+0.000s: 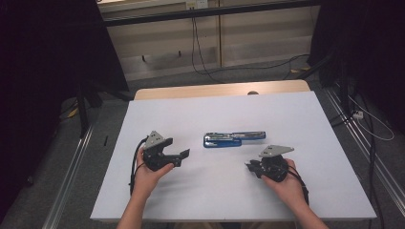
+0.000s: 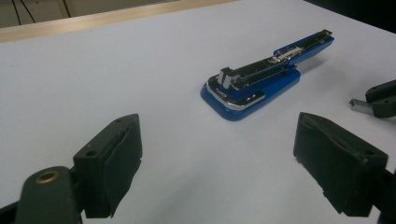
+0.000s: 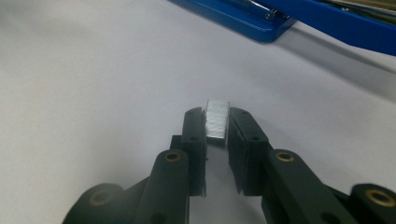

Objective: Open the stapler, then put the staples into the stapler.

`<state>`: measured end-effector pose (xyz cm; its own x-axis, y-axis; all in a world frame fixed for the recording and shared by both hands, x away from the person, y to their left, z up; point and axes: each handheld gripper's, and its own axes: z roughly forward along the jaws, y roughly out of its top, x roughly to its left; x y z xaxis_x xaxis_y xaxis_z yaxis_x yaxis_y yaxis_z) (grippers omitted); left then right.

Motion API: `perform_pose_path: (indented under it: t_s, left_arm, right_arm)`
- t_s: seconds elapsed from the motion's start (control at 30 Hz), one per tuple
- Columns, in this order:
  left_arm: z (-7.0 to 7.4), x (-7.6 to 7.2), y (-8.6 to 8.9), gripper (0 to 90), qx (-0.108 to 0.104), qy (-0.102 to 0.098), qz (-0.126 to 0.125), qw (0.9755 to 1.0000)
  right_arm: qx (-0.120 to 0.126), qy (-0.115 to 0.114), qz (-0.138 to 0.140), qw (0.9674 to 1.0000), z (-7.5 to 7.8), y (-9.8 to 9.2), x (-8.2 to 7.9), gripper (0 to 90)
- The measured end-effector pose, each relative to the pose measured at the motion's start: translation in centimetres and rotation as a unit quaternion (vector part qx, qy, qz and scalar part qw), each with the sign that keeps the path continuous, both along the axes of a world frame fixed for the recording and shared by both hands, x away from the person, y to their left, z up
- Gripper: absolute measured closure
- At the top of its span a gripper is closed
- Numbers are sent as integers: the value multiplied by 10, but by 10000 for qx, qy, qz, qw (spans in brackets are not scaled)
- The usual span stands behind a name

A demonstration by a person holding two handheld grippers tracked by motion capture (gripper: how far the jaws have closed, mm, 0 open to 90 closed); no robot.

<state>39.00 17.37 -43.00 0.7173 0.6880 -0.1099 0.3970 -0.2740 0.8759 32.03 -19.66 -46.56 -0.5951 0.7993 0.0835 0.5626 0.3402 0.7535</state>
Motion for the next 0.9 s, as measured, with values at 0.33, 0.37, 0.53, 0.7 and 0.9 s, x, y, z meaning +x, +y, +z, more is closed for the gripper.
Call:
perform_pose_path:
  t_s: [0.33,0.37,0.53,0.7,0.9]
  left_arm:
    - [2,2,1,157,-48,-6,7,10000]
    - [2,2,0,157,-59,-23,-14,10000]
    - [3,3,-1,157,-54,-21,-16,10000]
    - [4,3,1,150,-76,-26,-2,10000]
    - [5,3,5,128,-122,-11,50,9999]
  right_arm:
    - [-78,-50,-25,10000,-1,6,3,778]
    - [-63,-53,-24,10000,-1,5,3,782]
    - [-98,-60,25,9999,0,5,3,790]
    - [-78,-76,129,9999,1,3,5,791]
    - [100,-159,400,9990,10,-1,8,791]
